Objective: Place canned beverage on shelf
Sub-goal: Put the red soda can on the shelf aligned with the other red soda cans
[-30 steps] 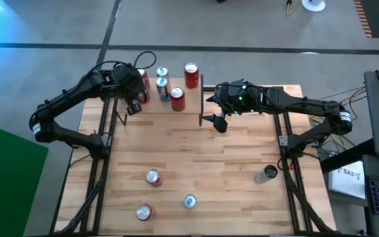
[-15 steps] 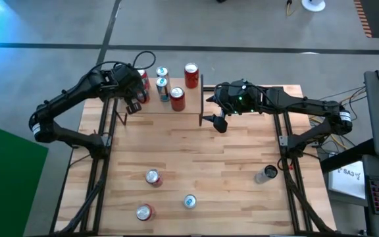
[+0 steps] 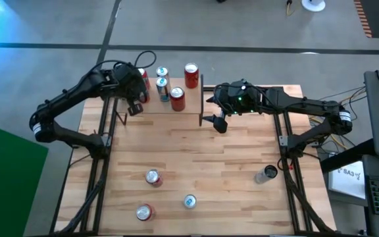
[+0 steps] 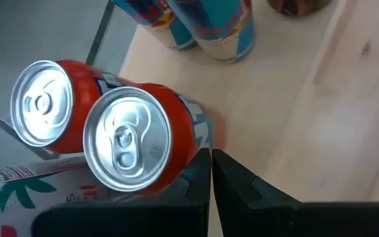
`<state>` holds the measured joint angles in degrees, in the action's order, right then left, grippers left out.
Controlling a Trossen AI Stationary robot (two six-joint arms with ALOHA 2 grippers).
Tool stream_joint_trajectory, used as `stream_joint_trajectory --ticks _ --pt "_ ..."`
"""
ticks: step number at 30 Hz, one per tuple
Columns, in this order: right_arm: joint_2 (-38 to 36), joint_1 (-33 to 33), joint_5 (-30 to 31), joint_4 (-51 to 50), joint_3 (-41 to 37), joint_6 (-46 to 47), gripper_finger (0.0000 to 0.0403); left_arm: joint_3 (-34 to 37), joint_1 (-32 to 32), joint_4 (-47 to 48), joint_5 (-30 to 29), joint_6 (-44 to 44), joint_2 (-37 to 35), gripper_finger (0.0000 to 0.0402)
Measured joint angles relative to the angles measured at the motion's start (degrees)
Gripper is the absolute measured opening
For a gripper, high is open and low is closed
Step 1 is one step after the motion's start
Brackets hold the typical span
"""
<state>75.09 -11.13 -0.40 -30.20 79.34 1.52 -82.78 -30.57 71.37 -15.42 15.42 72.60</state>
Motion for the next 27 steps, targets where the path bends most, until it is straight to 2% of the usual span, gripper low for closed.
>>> stream_joint_trajectory --ticks 10,27 --pt "0.0 0.0 0.0 0.0 0.0 0.0 0.0359 0.0 0.0 0.3 -3.2 0.1 0.9 0.0000" --pt "0.0 0.1 0.0 0.0 -0.1 0.0 0.0359 0.0 -0.1 0.7 -3.7 0.1 0.9 0.0000"
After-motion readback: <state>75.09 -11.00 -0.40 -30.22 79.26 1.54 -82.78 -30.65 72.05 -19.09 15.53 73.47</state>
